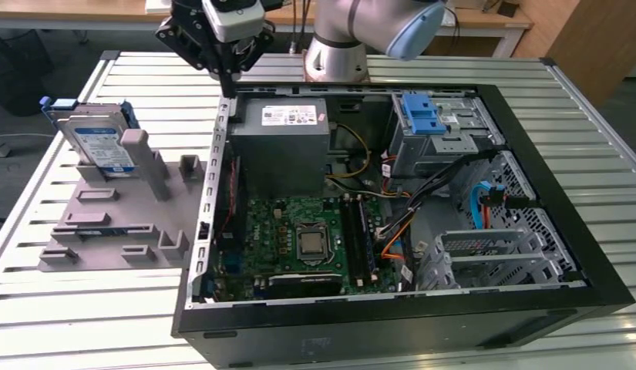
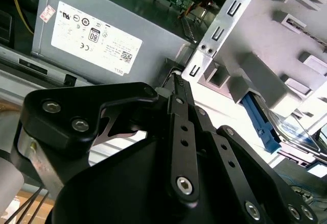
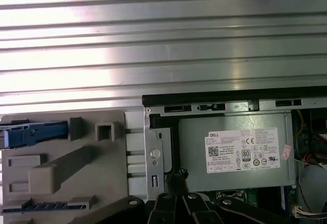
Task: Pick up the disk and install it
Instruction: 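Reach for the disk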
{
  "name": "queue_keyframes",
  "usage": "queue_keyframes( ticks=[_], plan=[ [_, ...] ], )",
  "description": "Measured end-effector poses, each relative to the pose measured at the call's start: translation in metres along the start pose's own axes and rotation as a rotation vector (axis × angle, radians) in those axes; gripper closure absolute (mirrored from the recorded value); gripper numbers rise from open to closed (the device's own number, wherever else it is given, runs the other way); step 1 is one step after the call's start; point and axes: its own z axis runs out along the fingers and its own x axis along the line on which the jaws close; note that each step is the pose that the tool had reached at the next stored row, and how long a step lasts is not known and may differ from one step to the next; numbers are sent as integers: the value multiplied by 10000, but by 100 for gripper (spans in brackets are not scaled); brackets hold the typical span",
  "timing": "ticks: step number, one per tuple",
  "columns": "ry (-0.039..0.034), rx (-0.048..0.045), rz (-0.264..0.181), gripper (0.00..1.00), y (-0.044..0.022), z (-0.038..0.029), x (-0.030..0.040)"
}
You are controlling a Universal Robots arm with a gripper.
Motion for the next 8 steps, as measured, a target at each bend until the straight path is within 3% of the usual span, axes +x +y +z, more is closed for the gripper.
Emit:
queue_keyframes(
  ticks=[8],
  plan=[
    [4, -1, 1, 89, 19, 4, 134]
  ],
)
